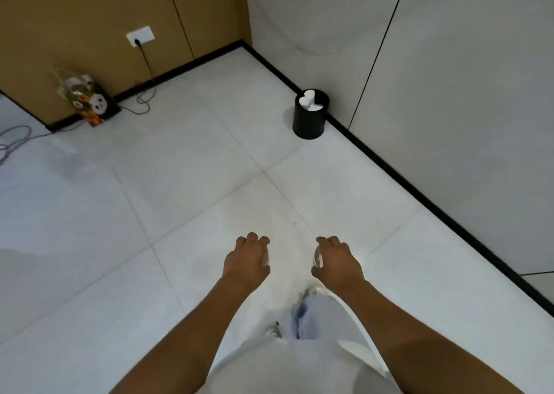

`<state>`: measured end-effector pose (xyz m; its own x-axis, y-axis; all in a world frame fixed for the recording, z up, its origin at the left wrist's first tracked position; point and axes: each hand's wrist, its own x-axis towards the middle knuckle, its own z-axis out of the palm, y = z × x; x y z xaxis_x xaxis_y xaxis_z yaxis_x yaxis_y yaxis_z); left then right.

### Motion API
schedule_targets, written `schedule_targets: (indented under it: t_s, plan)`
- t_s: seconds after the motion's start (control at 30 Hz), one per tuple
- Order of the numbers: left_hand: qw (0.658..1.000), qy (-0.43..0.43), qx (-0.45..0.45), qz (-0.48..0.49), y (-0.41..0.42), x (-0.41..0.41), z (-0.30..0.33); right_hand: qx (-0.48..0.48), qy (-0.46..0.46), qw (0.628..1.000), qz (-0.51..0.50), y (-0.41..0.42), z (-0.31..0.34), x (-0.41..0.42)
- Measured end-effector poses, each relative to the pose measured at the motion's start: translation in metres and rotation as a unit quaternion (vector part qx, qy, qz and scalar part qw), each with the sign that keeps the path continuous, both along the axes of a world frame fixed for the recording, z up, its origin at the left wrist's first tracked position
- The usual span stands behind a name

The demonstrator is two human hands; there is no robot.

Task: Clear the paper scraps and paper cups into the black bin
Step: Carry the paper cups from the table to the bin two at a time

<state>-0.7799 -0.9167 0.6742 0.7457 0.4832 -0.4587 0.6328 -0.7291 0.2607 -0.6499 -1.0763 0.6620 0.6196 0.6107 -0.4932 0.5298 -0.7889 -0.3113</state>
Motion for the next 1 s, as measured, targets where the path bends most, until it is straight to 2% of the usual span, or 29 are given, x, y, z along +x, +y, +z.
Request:
schedule_targets:
  t_s: [0.17,0.5,0.73,1.0]
  plan:
    - [1.000,0.001,0.000,-0.028,0.047,0.112,-0.007,-0.006,0.001,1.000,-0.018,0.038,-0.009,0.103]
    - [0.999,-0.029,-0.017,0.000,0.128,0.343,-0.004,0.000,-0.019,1.000,-0.018,0.126,-0.004,0.347]
    - [1.000,-0.010,-0.017,0.006,0.198,0.452,-0.014,-0.015,-0.002,1.000,-0.002,0.201,-0.006,0.462]
    - [0.999,-0.028,-0.032,0.024,0.319,0.602,-0.029,-0.019,-0.007,1.000,-0.006,0.315,-0.017,0.604]
